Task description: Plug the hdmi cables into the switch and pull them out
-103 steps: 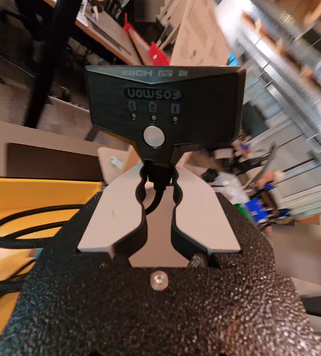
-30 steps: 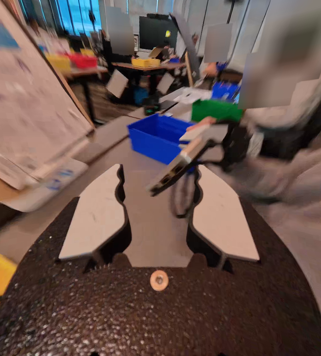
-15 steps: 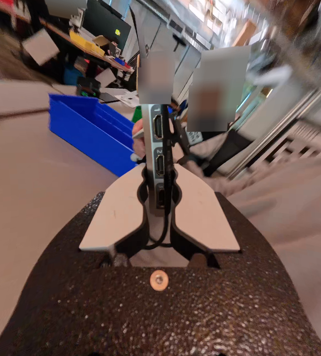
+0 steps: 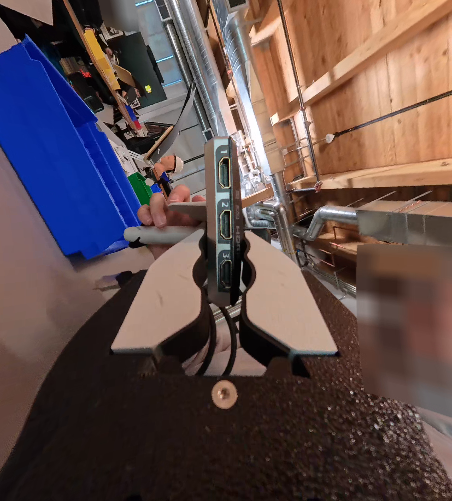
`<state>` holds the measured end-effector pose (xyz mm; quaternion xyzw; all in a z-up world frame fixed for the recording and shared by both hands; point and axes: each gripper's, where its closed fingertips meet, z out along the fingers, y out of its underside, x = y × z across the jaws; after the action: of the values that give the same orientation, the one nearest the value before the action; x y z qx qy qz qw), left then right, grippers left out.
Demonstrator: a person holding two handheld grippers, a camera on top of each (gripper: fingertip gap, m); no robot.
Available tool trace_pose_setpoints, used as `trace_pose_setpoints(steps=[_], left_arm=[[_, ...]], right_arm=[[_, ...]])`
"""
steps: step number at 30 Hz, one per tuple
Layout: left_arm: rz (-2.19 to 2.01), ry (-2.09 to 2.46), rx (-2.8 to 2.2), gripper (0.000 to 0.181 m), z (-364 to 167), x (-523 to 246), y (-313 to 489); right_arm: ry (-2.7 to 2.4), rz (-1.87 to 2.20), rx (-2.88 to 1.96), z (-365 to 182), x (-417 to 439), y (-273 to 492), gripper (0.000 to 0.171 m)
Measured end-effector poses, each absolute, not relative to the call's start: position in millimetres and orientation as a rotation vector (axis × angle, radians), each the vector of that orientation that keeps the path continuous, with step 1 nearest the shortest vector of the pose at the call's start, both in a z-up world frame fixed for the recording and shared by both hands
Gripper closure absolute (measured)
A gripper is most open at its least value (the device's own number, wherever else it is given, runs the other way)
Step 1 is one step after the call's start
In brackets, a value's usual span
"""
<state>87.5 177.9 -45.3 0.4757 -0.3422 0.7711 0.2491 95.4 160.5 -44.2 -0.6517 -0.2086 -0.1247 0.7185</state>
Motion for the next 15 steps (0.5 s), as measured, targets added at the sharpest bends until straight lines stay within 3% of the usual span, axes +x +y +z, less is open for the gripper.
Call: trace_pose_setpoints(steps=[9, 12, 15], left_arm=[[2.094, -0.879, 1.321, 0.160, -57, 90, 173], [2.185, -1.181, 1.381, 0.157, -59, 89, 185], [2.342, -1.656, 1.510, 0.140, -37, 81, 228]], right_arm=[[-0.394, -0.237, -1.457, -54, 97, 154, 0.148], [-0.318, -0.170, -1.520, -65, 98, 160, 0.149], [-0.147, -0.072, -1.457, -63, 108, 154, 0.149]])
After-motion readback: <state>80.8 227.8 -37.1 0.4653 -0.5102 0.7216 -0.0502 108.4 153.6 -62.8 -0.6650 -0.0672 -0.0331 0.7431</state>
